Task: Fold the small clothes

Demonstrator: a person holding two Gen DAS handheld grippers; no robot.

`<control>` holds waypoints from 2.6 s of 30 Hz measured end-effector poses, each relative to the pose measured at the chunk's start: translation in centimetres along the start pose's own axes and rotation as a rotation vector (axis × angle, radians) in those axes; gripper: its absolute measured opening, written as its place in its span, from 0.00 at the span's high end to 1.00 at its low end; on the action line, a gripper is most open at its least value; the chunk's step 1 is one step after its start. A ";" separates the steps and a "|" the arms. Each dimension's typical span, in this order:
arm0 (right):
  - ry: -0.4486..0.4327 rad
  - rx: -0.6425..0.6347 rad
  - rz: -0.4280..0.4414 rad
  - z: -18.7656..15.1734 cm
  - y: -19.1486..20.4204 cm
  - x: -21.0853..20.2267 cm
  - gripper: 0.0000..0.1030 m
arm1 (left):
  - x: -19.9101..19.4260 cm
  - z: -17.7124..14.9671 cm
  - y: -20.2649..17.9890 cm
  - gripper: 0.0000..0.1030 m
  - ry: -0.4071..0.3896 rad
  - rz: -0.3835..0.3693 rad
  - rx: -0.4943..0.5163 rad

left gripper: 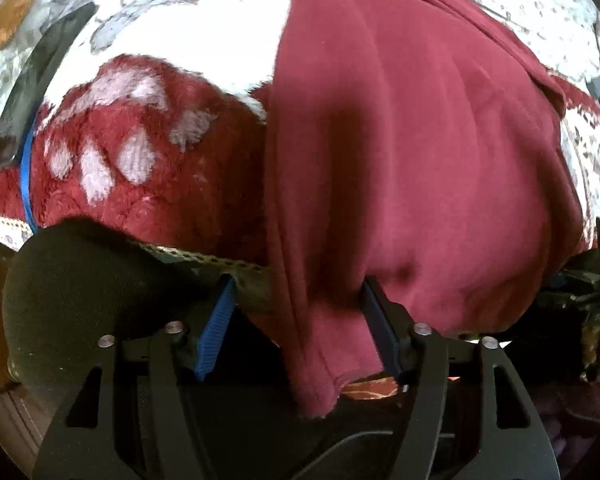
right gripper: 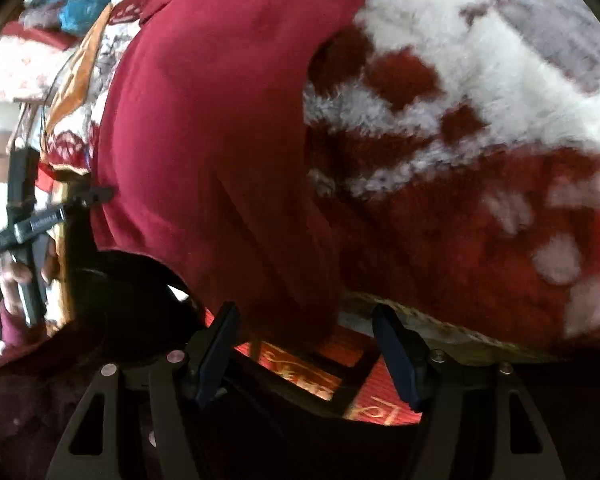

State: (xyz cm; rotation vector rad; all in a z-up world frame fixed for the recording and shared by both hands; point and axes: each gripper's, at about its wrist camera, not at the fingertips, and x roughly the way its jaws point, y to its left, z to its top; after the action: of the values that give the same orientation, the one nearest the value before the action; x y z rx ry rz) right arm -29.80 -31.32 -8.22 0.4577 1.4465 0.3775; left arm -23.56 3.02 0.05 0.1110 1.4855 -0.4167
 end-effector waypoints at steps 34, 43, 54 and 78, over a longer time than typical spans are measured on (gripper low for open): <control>-0.669 0.198 0.380 16.0 -4.2 -13.4 0.84 | -5.1 24.7 0.2 0.90 -0.370 -0.464 -0.150; -0.760 0.338 0.373 16.2 -10.0 -16.2 0.53 | -5.4 25.8 3.5 0.26 -0.509 -0.558 -0.210; -0.637 0.066 -0.053 21.1 -3.1 -12.7 0.53 | 0.6 26.4 1.1 0.26 -0.377 -0.186 -0.130; -0.497 -0.079 -0.168 11.1 -0.5 -9.8 0.86 | -1.7 18.0 3.2 0.26 -0.380 -0.243 -0.065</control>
State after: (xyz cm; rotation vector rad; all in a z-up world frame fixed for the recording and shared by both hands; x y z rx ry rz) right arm -19.68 -37.57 0.64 0.3325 0.9743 0.1678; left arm -5.62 0.50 2.86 -0.1943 1.1373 -0.5518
